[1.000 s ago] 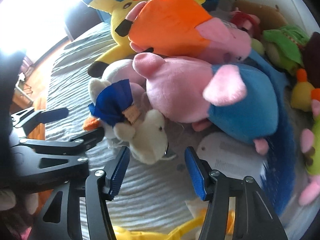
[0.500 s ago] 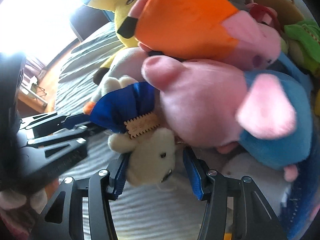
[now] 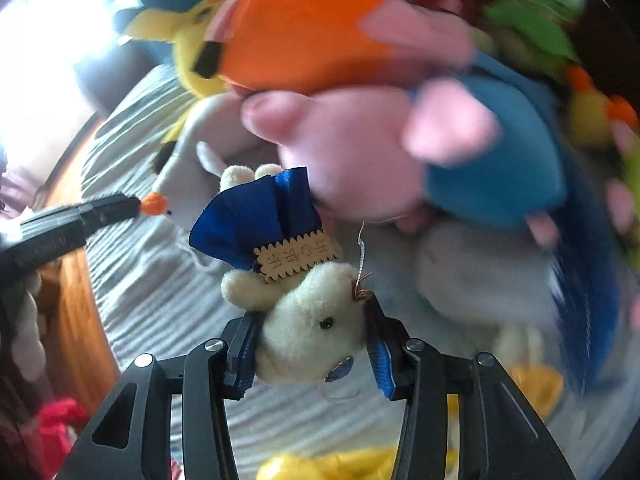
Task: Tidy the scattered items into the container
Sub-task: 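Grasp the white duck plush with left gripper while right grasps cream teddy bear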
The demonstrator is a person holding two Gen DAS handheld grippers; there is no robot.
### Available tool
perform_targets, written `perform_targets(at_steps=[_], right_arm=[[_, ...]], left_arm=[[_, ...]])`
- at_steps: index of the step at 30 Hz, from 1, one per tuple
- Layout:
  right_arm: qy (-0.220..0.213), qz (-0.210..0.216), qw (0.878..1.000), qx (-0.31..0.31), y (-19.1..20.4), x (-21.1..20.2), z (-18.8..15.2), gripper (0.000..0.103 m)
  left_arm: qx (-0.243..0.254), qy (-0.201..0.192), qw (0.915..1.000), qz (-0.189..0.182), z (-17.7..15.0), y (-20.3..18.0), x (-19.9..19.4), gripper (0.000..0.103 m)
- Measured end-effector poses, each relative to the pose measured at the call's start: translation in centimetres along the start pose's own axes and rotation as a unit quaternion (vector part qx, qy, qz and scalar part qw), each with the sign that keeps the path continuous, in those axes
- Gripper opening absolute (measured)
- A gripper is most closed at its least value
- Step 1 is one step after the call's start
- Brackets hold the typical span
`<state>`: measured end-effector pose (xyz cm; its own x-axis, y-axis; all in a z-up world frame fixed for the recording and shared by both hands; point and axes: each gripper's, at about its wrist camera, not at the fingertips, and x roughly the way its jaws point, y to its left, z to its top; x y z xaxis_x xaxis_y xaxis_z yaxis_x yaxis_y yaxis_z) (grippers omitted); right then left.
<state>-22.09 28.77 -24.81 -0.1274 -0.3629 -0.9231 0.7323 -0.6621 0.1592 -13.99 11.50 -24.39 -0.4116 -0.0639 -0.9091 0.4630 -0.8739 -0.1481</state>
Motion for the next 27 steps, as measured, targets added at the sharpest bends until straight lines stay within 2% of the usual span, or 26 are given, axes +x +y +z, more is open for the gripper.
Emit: perform_targets(at_steps=[2,4,9,11,12,15,16,27], right_arm=[[-0.002,-0.013,1.0,0.023,-0.7,-0.3,-0.8,0.045],[0.0,-0.019,0.999,0.035,-1.5,-0.3,-1.1,0.045],[0.009,-0.008,0.999,0.029,-2.2,1.3,-0.3,0.045],[0.009,0.003,0.999,0.032,-2.5,1.8,0.0,0.049],[0.007,0.008,0.999,0.032,-2.8,1.9,0.1,0.053],[0.001,0.012,1.0,0.023,-3.0,2.1,0.5,0.055],[-0.001,0.013,1.0,0.017,-2.9,2.2,0.7,0.055],[-0.001,0.013,1.0,0.014,-2.6,2.4,1.5,0.056]], left_arm=[[0.01,-0.002,0.9999,-0.004,0.5,-1.0,0.0,0.043],[0.019,0.002,0.9998,-0.005,1.0,-1.8,0.6,0.066],[0.016,0.012,0.9993,0.031,2.8,-2.7,3.5,0.066],[0.015,0.017,0.9993,0.03,3.1,-2.7,4.5,0.066],[0.017,0.019,0.9988,0.042,3.2,-3.0,5.0,0.066],[0.03,0.022,0.9978,0.056,3.0,-4.0,6.0,0.067],[0.035,0.037,0.9971,0.057,2.8,-4.3,6.8,0.067],[0.04,0.028,0.9972,0.057,2.6,-4.6,6.6,0.069]])
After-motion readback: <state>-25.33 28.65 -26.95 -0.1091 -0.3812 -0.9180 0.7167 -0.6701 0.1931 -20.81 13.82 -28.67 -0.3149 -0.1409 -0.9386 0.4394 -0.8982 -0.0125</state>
